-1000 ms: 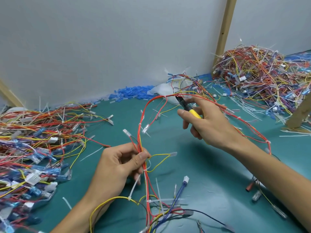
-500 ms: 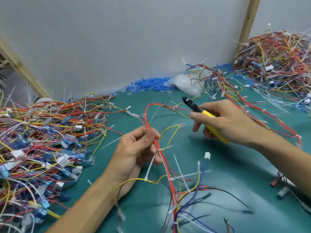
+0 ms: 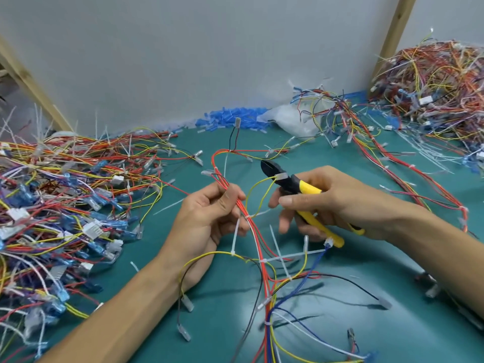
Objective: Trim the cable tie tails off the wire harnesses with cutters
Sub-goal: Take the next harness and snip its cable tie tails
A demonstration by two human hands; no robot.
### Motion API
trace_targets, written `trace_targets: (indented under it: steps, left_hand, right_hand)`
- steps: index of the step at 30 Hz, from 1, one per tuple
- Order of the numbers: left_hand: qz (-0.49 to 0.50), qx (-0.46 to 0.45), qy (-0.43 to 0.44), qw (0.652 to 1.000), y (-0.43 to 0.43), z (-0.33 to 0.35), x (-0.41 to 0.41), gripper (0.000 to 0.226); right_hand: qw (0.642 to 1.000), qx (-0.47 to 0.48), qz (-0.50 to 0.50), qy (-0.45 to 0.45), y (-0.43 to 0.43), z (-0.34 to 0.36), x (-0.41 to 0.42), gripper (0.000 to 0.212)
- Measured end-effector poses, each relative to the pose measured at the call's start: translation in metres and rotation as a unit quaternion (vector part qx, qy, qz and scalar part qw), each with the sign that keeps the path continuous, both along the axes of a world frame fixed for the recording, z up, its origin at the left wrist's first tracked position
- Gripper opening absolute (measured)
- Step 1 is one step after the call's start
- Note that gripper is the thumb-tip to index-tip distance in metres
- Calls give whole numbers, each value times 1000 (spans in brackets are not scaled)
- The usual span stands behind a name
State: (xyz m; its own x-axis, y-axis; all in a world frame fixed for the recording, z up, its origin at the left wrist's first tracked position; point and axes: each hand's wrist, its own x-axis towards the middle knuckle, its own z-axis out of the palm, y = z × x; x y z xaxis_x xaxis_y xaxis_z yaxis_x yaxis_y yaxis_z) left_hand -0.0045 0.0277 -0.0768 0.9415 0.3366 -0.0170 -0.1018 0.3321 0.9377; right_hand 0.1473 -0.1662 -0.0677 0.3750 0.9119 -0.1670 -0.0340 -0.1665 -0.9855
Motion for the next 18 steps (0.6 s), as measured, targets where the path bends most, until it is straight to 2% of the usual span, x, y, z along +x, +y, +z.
trace_targets:
  steps: [6,10,18]
  left_hand:
    - [19,6,-6,1000,0,-1,1,18]
    - [25,8,3,1000,0,-2,1,18]
    - [37,0,0,999,-1,-6,3,16]
  right_hand:
    - [999,-25,31,-24,-3,0,3,31]
    - [1000,-15,15,-20,-2,-2,1,25]
    - [999,-32,-6,-4,-2,-2,3,36]
